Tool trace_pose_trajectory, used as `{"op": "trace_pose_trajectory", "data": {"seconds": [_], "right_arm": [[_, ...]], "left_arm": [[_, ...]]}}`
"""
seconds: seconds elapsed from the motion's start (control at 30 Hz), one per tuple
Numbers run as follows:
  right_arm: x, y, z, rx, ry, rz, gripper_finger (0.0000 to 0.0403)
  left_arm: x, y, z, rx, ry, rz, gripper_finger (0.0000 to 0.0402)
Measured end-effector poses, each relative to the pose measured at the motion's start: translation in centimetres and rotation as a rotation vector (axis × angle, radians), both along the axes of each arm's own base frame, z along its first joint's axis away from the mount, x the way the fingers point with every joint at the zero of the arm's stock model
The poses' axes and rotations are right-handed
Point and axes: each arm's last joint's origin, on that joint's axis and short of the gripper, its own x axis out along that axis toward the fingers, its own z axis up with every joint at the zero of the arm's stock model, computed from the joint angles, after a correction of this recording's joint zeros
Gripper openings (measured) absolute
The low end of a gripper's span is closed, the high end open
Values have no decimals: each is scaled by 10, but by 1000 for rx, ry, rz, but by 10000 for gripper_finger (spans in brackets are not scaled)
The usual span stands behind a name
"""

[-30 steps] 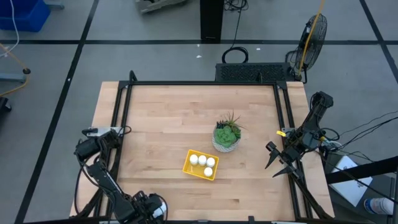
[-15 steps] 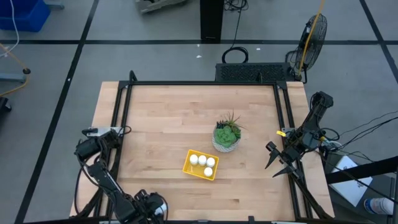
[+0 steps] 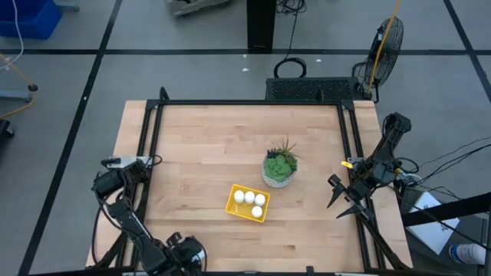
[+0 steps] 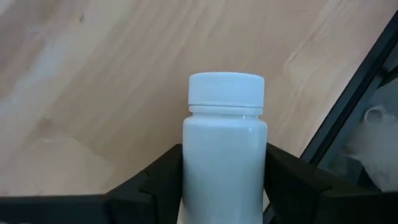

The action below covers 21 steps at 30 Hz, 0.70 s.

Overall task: Pick and place pill bottles into a basket
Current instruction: Put the white pill bottle into the yellow bin

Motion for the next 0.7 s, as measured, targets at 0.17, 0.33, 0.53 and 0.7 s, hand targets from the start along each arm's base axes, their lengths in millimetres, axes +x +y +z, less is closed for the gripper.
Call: {"op": "trace_pose_trajectory", "data": {"seconds": [0.17, 0.33, 0.53, 0.7], "right_arm": [[0, 0, 0, 0, 0, 0, 194], [0, 0, 0, 0, 0, 0, 194], [0, 0, 0, 0, 0, 0, 194], [0, 0, 0, 0, 0, 0, 194]], "left_arm": [[0, 0, 1, 66, -104, 13, 201], [0, 1, 3, 118, -187, 23, 185], [2, 2, 4, 156, -246, 36, 199], [3, 3, 4, 189, -277, 20, 192]]}}
